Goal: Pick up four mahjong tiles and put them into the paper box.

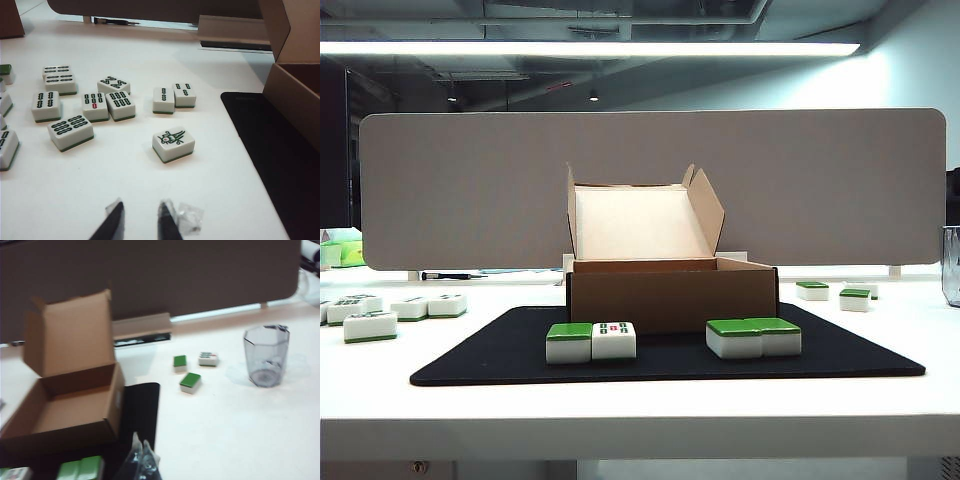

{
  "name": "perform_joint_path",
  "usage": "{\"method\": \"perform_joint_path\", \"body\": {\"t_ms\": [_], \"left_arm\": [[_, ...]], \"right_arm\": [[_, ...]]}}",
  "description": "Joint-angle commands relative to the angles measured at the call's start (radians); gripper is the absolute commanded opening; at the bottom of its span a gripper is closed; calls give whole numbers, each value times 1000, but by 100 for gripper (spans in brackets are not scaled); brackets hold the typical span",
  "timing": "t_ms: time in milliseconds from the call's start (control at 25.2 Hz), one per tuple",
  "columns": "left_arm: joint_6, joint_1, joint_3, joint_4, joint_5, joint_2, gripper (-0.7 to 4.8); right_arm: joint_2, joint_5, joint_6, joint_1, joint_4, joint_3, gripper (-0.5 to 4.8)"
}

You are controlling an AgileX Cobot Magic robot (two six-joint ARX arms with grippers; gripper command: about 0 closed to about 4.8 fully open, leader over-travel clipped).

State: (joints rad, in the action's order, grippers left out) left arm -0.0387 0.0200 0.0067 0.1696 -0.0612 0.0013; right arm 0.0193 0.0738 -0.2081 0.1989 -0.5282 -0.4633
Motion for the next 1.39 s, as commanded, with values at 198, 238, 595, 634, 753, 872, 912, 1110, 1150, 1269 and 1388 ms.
{"method": "perform_joint_path", "body": {"t_ms": [198,238,595,634,753,872,912,1110,1150,1269,1388], "left_arm": [[0,0,-1,10,-4,0,83],[-4,0,-1,10,-4,0,83],[-48,0,0,9,-5,0,82],[-68,-1,1,10,-8,0,81],[-117,-2,11,13,-82,0,81],[-120,-7,63,67,-140,1,81],[-120,-7,79,80,-143,1,81],[-160,-7,182,85,-164,24,81],[-160,-7,206,85,-164,46,81],[-160,-7,293,96,-189,159,81],[-160,-7,382,103,-217,289,81]], "right_arm": [[1,-173,-42,1,-228,-201,-2],[2,-213,-61,1,-264,-219,-2],[2,-565,-159,0,-463,-245,-2],[2,-571,-159,0,-470,-244,-2],[2,-570,-159,0,-472,-244,-2],[2,-570,-159,0,-470,-244,-2],[2,-570,-159,0,-470,-244,-1],[2,-570,-159,0,-470,-244,-1],[2,-570,-159,0,-470,-243,-1],[2,-570,-158,0,-470,-243,-1],[2,-570,-158,0,-470,-243,-1]]}}
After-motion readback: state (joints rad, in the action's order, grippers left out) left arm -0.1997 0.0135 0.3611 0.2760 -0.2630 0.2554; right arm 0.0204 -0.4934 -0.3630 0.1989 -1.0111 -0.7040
